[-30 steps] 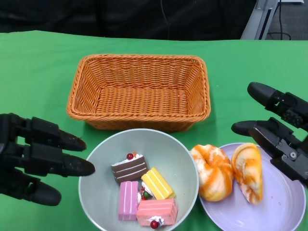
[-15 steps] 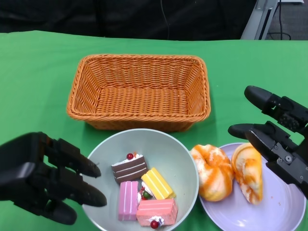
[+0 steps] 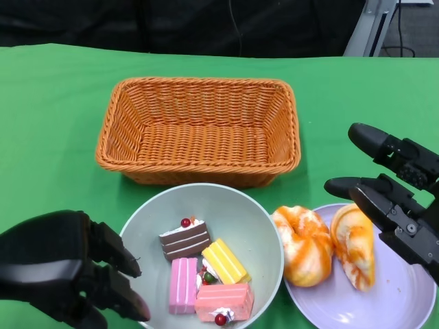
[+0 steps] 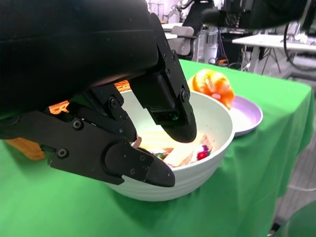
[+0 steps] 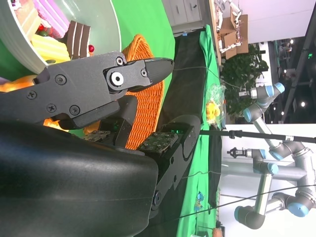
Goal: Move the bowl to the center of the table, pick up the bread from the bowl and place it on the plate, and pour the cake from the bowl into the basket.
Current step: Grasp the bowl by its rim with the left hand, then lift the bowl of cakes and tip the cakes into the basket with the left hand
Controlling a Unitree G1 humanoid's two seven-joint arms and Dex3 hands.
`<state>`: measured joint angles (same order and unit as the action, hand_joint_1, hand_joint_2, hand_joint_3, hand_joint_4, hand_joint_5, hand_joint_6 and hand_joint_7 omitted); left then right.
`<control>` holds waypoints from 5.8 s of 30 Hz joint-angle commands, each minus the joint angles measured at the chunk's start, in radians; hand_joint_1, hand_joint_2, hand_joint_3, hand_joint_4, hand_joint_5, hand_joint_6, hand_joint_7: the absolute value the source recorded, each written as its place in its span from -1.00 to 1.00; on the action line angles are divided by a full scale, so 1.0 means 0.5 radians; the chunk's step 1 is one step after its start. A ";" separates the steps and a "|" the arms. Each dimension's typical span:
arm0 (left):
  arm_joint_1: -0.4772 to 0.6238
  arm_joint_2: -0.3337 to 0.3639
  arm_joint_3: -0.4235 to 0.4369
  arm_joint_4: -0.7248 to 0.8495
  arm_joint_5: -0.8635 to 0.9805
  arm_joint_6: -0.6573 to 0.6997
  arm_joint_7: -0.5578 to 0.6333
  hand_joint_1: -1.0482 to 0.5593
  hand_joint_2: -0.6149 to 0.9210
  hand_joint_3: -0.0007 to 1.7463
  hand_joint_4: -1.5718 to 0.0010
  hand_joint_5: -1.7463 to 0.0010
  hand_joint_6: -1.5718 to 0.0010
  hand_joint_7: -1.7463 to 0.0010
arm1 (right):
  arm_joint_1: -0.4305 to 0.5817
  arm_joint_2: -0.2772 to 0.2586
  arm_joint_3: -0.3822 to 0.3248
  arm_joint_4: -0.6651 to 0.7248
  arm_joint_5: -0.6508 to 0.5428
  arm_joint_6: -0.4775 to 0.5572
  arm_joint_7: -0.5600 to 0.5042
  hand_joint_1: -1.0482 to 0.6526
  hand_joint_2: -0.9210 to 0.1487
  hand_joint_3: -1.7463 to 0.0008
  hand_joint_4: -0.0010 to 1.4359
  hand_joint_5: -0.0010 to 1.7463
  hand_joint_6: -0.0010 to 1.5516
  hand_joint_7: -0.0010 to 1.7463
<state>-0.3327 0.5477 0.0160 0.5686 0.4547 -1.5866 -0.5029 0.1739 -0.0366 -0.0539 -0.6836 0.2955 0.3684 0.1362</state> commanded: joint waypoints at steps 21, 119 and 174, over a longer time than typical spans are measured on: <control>0.319 -0.057 -0.017 -0.751 0.959 0.661 0.581 -0.27 0.96 -1.00 -0.15 1.00 -0.16 1.00 | 0.041 -0.025 0.058 -0.062 -0.046 -0.098 -0.021 -0.21 -1.00 0.86 -0.23 -0.14 -0.13 -0.87; -0.328 0.245 -0.323 0.068 -0.281 0.539 1.017 0.05 0.67 -0.10 0.04 -0.92 -0.06 -0.41 | 0.100 -0.080 0.436 0.179 -0.313 -0.281 0.085 0.15 -0.44 0.01 -0.05 -0.13 0.13 -0.81; -1.110 -1.196 -0.281 0.934 -0.660 1.463 0.550 -0.03 1.00 -0.35 0.04 -1.00 0.28 -0.75 | 0.224 -0.112 0.518 0.485 -0.305 -0.546 0.246 0.16 -0.63 -0.04 0.05 0.19 -0.14 0.35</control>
<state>-0.8583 -0.0448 -0.1450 1.0442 0.1600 -0.8610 -0.2226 0.2790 -0.0830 0.2087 -0.4440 0.1411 0.1064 0.2566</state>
